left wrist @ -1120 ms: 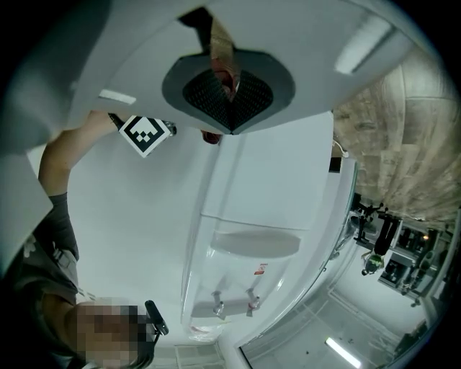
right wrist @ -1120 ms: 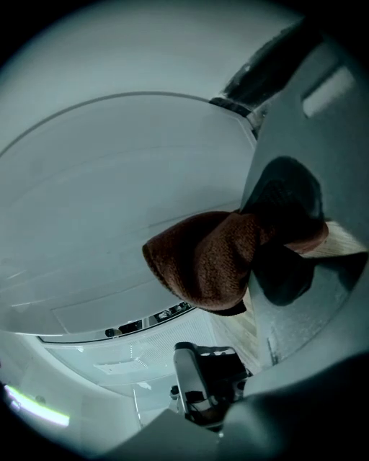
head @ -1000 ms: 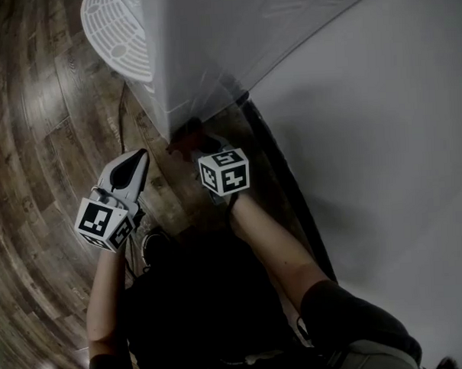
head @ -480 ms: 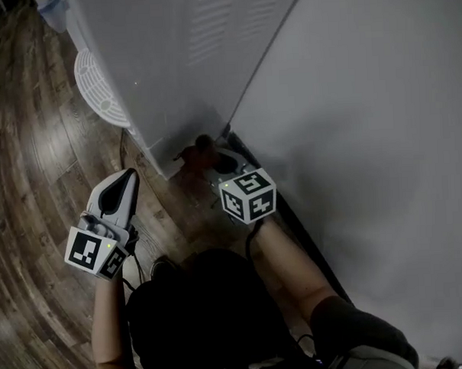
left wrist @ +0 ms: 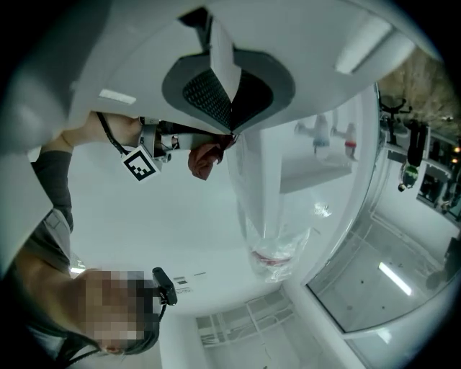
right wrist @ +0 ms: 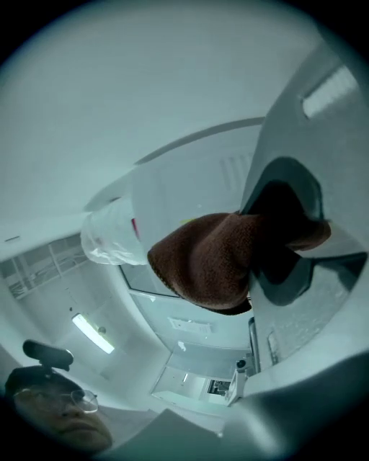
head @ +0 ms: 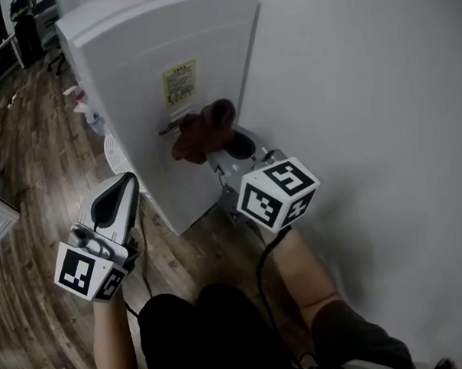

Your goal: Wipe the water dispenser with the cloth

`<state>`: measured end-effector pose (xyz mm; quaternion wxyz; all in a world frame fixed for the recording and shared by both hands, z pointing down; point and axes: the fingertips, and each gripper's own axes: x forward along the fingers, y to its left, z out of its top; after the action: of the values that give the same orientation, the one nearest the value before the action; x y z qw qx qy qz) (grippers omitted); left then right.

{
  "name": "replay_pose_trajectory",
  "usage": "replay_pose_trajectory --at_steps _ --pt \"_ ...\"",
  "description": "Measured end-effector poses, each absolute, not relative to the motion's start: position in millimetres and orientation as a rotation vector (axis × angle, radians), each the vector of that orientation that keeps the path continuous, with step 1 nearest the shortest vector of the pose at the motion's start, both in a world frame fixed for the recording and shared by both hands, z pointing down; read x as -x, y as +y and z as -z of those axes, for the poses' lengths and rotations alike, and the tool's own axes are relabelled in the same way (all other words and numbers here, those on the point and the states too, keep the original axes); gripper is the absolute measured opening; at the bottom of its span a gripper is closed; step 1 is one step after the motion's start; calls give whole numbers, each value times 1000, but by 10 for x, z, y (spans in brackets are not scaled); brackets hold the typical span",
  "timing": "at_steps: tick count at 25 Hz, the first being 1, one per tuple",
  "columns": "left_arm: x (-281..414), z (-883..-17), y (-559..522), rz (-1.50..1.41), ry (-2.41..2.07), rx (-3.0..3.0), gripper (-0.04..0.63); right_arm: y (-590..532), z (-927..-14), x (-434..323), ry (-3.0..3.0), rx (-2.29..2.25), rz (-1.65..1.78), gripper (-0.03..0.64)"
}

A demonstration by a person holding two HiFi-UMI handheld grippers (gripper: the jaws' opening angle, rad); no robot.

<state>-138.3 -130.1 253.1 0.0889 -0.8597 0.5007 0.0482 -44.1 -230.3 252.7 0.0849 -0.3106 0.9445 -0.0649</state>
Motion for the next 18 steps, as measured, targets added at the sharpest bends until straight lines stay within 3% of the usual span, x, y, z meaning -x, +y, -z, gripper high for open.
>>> replay_pose_trajectory --at_steps 9,18 --pt "1169 -1383 -1425 -151 1356 2443 6 -2398 -904 637 2749 777 11 57" --pt "785 -2064 -1371 -135 1238 2642 6 -2520 -1666 640 2815 852 108 57"
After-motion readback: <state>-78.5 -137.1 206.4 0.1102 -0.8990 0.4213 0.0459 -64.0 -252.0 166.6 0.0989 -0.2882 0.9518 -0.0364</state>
